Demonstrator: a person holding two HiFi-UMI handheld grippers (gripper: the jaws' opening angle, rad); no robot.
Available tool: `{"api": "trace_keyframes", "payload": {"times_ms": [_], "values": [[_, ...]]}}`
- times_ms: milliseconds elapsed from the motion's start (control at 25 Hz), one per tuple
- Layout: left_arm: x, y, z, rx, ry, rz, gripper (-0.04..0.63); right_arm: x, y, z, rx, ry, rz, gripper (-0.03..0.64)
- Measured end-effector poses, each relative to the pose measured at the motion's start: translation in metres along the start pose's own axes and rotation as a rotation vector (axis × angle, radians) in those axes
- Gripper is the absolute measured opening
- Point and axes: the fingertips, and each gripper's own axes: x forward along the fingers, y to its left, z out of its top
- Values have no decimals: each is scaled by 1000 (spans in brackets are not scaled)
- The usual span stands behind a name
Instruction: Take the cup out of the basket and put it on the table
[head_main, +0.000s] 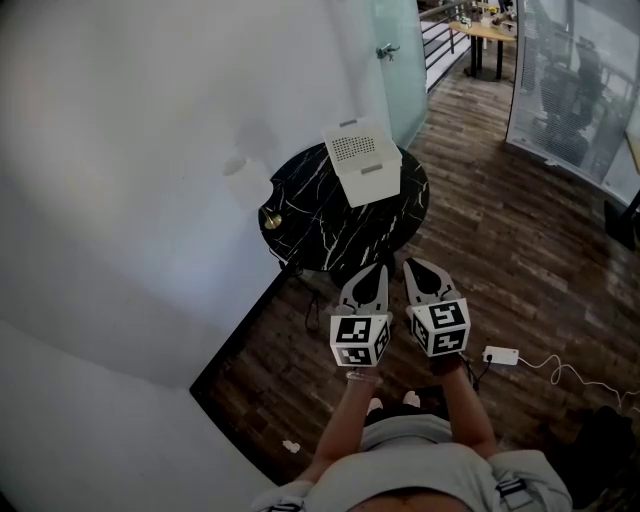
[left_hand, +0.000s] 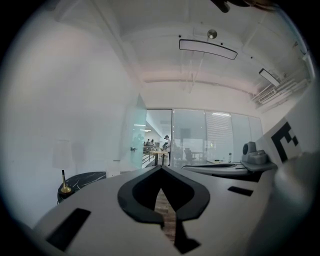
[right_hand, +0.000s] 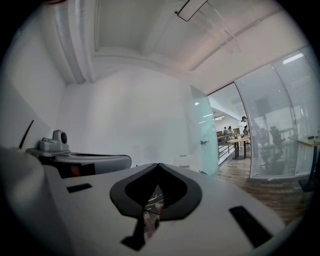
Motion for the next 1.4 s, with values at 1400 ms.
{"api": "trace_keyframes", "payload": {"times_ms": [1400], "values": [[70, 36, -7, -2, 12, -42, 6, 62, -30, 5, 13, -3, -45, 9]]}}
